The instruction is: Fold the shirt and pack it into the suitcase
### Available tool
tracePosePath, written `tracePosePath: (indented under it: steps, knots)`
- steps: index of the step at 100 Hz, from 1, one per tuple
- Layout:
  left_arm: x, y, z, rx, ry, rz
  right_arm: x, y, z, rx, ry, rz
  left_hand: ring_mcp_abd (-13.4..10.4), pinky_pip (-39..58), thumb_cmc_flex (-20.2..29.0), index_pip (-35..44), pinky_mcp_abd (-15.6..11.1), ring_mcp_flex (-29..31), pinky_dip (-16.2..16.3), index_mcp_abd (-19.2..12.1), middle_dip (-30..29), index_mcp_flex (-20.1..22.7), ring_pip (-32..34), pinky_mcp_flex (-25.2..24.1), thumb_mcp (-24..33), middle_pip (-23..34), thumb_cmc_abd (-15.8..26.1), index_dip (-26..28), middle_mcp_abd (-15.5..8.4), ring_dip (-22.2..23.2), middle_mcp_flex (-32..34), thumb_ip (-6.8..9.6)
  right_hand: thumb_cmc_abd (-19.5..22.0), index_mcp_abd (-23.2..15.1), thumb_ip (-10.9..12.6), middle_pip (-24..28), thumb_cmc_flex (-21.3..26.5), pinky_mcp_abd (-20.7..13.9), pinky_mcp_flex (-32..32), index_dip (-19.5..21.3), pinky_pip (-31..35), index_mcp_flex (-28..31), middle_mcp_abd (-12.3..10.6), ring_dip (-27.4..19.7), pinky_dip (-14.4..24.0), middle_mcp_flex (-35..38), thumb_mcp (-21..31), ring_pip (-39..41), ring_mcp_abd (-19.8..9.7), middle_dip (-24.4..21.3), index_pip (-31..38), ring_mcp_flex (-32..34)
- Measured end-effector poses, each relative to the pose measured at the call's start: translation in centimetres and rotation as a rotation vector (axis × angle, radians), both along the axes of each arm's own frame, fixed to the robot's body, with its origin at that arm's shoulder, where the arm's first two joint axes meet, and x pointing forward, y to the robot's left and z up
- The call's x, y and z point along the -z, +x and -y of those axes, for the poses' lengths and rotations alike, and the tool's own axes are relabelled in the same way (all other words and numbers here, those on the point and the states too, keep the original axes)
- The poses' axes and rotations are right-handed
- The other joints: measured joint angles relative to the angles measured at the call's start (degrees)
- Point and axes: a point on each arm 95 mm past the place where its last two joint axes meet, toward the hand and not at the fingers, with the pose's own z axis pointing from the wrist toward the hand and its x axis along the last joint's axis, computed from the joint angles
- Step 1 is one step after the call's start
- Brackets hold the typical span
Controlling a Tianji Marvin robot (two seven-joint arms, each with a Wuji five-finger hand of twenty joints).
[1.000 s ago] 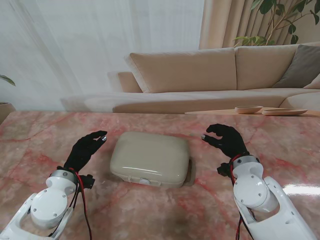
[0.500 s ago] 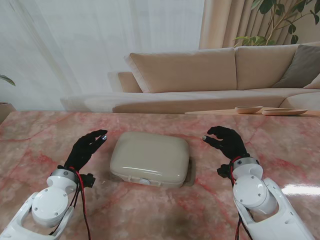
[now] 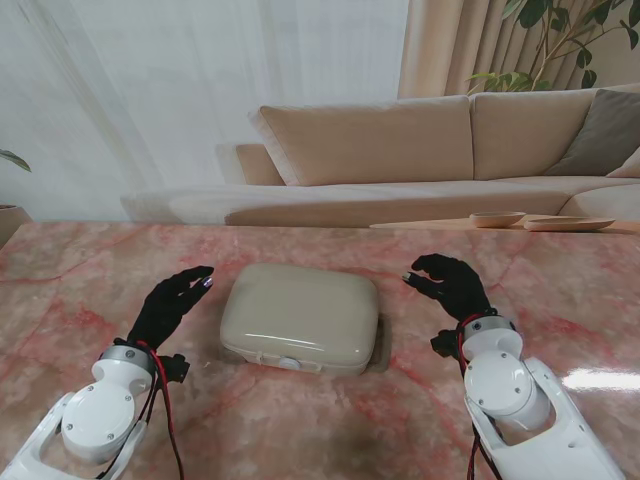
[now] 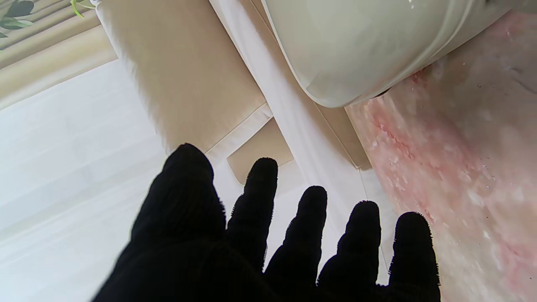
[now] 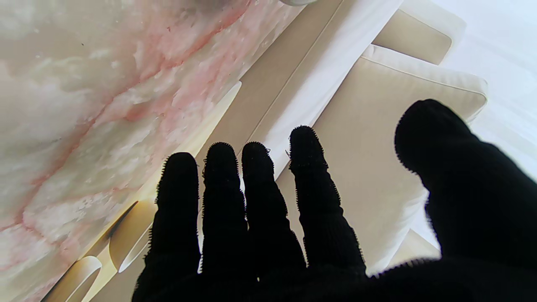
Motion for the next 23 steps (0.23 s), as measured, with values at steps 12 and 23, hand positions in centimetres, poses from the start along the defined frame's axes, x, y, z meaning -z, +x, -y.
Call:
tracePosePath:
  steps: [12, 23]
  knots:
    - [0.05, -0.07, -0.03, 0.001, -0.003, -0.003, 0.1, -0.02, -0.05, 0.002, 0.003, -0.008, 0.0, 0.0, 0.0, 0.0, 0.0, 0.0, -0.1, 0.0, 0.0, 0.0, 0.0, 0.0, 0.0, 0.0, 0.0, 0.0, 0.0, -0.2, 0.0, 0.0, 0.0, 0.0, 0.0, 0.0, 0.0, 0.0, 0.0, 0.0, 0.0, 0.0, 0.0, 0.0, 0.0, 0.0, 0.0, 0.0, 0.0, 0.0, 0.0, 0.0]
    - [0.07, -0.08, -0.01, 0.004, -0.009, -0.005, 0.19, -0.03, -0.12, 0.005, 0.009, -0.017, 0.0, 0.0, 0.0, 0.0, 0.0, 0.0, -0.1, 0.0, 0.0, 0.0, 0.0, 0.0, 0.0, 0.0, 0.0, 0.0, 0.0, -0.2, 0.0, 0.0, 0.0, 0.0, 0.0, 0.0, 0.0, 0.0, 0.0, 0.0, 0.0, 0.0, 0.1, 0.0, 0.0, 0.0, 0.0, 0.0, 0.0, 0.0, 0.0, 0.0]
